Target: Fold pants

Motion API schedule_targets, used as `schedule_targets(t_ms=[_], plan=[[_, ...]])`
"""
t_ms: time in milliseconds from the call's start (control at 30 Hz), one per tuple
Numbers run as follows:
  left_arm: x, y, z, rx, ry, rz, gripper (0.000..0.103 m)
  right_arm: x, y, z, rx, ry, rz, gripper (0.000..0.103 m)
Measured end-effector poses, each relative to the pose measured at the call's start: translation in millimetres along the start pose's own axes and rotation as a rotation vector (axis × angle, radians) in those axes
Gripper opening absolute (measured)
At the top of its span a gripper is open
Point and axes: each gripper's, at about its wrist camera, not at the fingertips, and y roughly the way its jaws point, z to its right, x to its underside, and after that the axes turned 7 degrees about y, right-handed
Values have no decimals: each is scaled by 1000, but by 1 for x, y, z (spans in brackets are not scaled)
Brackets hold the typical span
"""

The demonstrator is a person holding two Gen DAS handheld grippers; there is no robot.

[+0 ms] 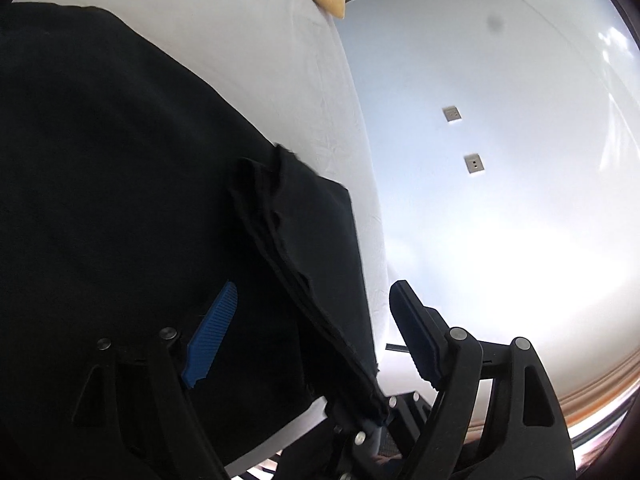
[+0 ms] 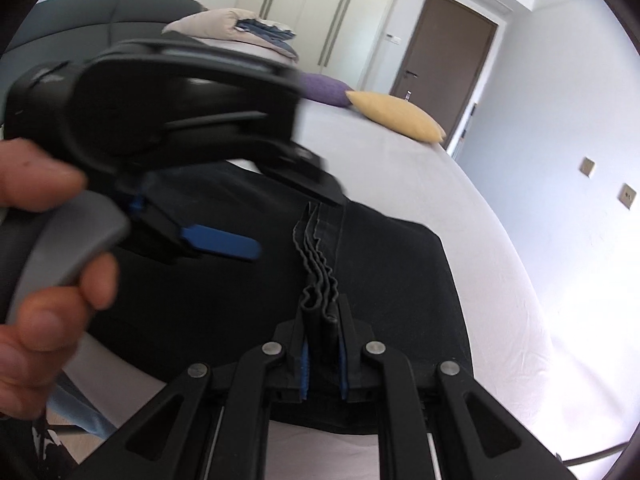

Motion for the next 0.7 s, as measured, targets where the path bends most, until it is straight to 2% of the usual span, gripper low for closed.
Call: schedule_targets(t_ms=[67,133,167,300,533,700], plan=[[-1,-2,0,-13,13,-3,76,-2,-5,-14,-22,-29,11,13],[-2,-7,0,-29,28,-5,54,-3,-9,-26,-42,-52,17,13],[-4,-9,-1,-41,32,-9,33,-4,-10,-31,-50,-63,19,13],[-9,-27,-6,-95,57,-9,14,-10,-12,-48,-85,-87,24,13],[-23,-78,-24,-196,119,23,14,-23,-7,-86,-185,-147,43,13],[-33,-108,-56,-254,90,36,14,-21,10,-115,-249,-180,4,14]])
